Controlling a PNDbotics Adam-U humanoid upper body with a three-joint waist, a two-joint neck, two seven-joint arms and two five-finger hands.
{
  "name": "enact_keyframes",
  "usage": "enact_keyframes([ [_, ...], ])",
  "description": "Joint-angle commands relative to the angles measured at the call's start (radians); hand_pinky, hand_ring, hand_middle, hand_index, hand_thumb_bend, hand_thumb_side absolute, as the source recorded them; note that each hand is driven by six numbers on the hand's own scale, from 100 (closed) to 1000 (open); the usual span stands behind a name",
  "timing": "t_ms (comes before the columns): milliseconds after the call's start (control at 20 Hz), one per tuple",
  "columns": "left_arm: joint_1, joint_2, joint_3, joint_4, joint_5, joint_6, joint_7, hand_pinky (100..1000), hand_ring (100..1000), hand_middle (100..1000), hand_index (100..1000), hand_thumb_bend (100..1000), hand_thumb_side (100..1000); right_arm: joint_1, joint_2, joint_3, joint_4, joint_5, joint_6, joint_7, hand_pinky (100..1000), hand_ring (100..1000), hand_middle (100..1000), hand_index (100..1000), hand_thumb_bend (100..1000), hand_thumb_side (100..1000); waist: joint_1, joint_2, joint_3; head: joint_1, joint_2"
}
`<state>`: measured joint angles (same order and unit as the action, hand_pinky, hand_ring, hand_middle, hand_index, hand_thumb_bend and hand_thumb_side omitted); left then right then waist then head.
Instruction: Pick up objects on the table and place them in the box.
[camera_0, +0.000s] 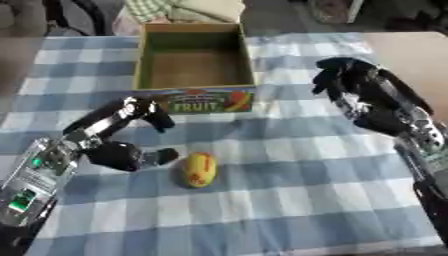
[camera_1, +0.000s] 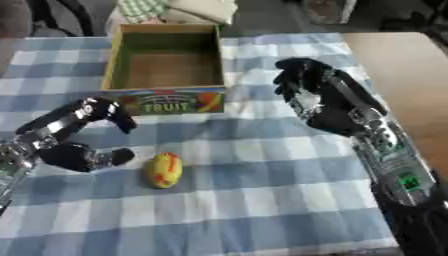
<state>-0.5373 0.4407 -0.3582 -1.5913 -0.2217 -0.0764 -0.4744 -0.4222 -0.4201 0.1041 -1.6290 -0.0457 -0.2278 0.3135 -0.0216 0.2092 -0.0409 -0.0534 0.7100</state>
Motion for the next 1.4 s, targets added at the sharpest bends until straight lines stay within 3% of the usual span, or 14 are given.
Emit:
enact_keyframes([
  [50, -0.026, 0.006, -0.014, 0.009, -0.028, -0.018, -0.029, 799, 657, 624, 707, 564, 412, -0.014, -0.027, -0.009, -0.02, -0.007, 0.0, 0.0, 779, 646, 644, 848, 100, 492, 0.0, -0.019, -0.002, -0.001, -0.008],
  [400, -0.044, -0.031, -0.043, 0.062, -0.086, -0.056, -0.053, 800, 669, 634, 709, 578, 348, -0.015, -0.025, -0.006, -0.02, -0.007, 0.0, 0.003, 779, 646, 644, 848, 100, 492, 0.0, -0.019, -0.007, -0.003, -0.01],
  [850, -0.073, -0.082, -0.055, 0.128, -0.19, -0.096, 0.018, 791, 668, 633, 709, 563, 324, -0.015, -0.022, -0.004, -0.021, -0.007, -0.001, 0.004, 779, 646, 644, 848, 100, 494, -0.007, -0.021, -0.011, -0.004, -0.011],
  [1250, -0.085, -0.106, -0.074, 0.159, -0.251, -0.137, 0.012, 786, 665, 625, 701, 590, 306, -0.015, -0.019, -0.001, -0.021, -0.007, -0.002, 0.006, 779, 646, 644, 848, 100, 492, -0.012, -0.022, -0.014, -0.003, -0.012],
  [1400, -0.084, -0.107, -0.073, 0.165, -0.274, -0.142, 0.018, 782, 657, 609, 689, 559, 261, -0.014, -0.019, 0.0, -0.021, -0.007, -0.002, 0.006, 779, 646, 644, 848, 100, 493, -0.012, -0.023, -0.014, -0.004, -0.012],
])
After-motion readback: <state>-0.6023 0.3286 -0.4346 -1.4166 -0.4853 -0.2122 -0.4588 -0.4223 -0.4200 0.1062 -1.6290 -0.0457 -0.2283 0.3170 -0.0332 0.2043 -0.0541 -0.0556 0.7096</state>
